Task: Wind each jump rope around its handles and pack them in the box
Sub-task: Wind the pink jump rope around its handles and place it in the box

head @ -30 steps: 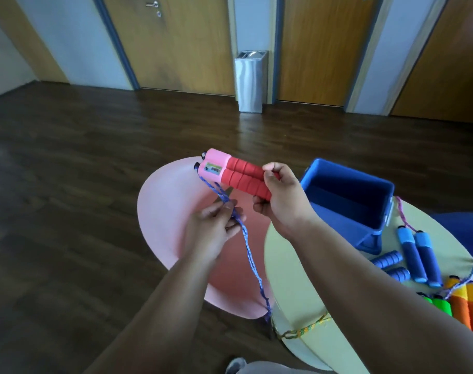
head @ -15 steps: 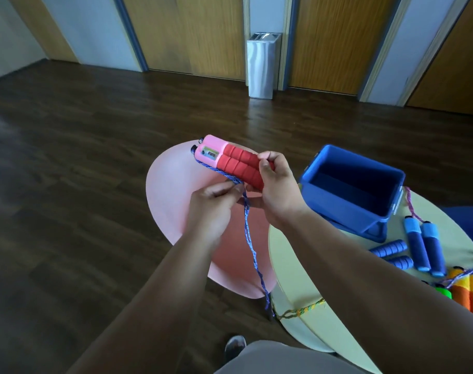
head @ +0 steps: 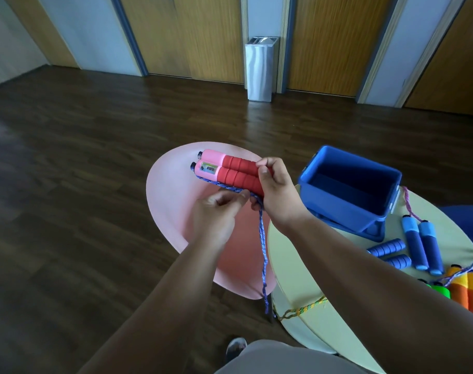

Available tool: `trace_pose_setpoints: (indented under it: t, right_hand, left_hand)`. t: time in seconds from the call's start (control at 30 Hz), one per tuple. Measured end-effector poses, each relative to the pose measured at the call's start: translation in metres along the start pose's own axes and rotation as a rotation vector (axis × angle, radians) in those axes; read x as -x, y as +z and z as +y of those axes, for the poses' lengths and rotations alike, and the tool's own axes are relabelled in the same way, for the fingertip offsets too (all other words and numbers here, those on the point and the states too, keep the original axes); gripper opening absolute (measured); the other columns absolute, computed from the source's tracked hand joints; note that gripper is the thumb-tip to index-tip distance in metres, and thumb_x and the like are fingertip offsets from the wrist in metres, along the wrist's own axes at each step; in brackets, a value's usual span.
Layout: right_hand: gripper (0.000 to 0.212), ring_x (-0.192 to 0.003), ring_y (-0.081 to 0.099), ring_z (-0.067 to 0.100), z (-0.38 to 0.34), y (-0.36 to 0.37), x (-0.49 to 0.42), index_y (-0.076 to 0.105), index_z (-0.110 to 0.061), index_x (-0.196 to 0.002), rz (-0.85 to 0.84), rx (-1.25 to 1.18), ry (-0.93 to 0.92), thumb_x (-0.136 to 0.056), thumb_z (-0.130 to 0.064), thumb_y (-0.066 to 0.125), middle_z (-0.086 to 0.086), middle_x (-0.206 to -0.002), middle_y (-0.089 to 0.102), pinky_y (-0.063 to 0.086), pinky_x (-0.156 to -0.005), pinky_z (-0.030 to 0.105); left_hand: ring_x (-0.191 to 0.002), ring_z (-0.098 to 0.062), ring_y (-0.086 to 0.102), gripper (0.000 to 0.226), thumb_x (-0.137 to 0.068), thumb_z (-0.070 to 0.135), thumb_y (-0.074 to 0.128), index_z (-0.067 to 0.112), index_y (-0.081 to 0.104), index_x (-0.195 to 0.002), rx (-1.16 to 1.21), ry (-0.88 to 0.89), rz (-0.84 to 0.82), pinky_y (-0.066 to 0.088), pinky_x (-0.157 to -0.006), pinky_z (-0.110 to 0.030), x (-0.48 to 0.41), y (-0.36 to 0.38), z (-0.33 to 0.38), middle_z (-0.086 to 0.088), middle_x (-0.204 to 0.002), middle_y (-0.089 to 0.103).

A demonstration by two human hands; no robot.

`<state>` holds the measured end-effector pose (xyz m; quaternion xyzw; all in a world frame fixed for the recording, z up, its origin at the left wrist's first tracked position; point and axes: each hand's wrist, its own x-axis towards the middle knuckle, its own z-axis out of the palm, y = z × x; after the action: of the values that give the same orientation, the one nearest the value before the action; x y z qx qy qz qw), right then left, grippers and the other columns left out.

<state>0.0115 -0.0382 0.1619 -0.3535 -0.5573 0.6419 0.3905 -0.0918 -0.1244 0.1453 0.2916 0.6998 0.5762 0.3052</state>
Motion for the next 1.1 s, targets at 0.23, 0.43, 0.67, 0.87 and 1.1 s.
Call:
trace_pose_setpoints:
  t: [0.23,0.43,0.67,0.87,1.1]
  right_hand:
    - [0.014,-0.054,0.043,0.019,-0.001,-0.02,-0.002,0.046,-0.021,-0.101,-0.021,-0.01,0.044,-0.111,-0.027,0.04,0.011,-0.097,0.051,0.041,-0.049,0.03]
    - [0.014,-0.055,0.042,0.02,-0.004,-0.032,0.0,0.047,-0.02,-0.101,-0.118,0.011,0.048,-0.112,-0.026,0.041,0.01,-0.082,0.048,0.038,-0.051,0.03]
    - [0.014,-0.057,0.042,0.02,-0.02,-0.052,0.005,0.048,-0.02,-0.1,-0.153,0.017,0.047,-0.112,-0.023,0.04,0.007,-0.077,0.046,0.034,-0.053,0.032]
    - [0.012,-0.057,0.044,0.021,-0.031,-0.078,0.011,0.05,-0.021,-0.101,-0.18,-0.026,0.044,-0.111,-0.024,0.044,0.007,-0.082,0.046,0.036,-0.051,0.029]
    - [0.02,-0.065,0.05,0.023,-0.04,-0.115,0.027,0.053,-0.02,-0.109,-0.321,-0.049,0.021,-0.102,-0.003,0.06,0.013,-0.098,0.05,0.039,-0.056,0.03]
  left_hand:
    - [-0.061,-0.016,0.05,0.039,-0.098,0.058,0.057,0.019,0.057,-0.101,0.236,-0.198,0.106,0.045,-0.053,-0.03,-0.011,-0.022,0.005,-0.002,-0.077,0.053]
    - [-0.077,-0.028,0.077,0.041,-0.101,0.06,0.051,0.043,0.047,-0.138,0.09,-0.101,-0.093,0.052,-0.049,-0.027,-0.029,-0.033,0.043,-0.005,-0.101,0.075]
    - [-0.05,-0.019,0.058,0.03,-0.101,0.05,0.059,0.027,0.062,-0.121,0.026,-0.087,-0.218,0.041,-0.041,-0.023,-0.037,-0.024,0.061,-0.012,-0.083,0.07]
    - [-0.043,-0.019,0.042,0.007,-0.102,0.026,0.064,0.021,0.065,-0.108,0.147,-0.017,-0.211,0.023,-0.044,-0.023,-0.038,0.008,0.056,-0.01,-0.077,0.057]
    - [-0.039,-0.014,0.041,0.007,-0.104,0.02,0.06,0.02,0.063,-0.11,0.207,-0.046,-0.299,0.022,-0.04,-0.021,-0.042,0.025,0.048,-0.013,-0.082,0.053]
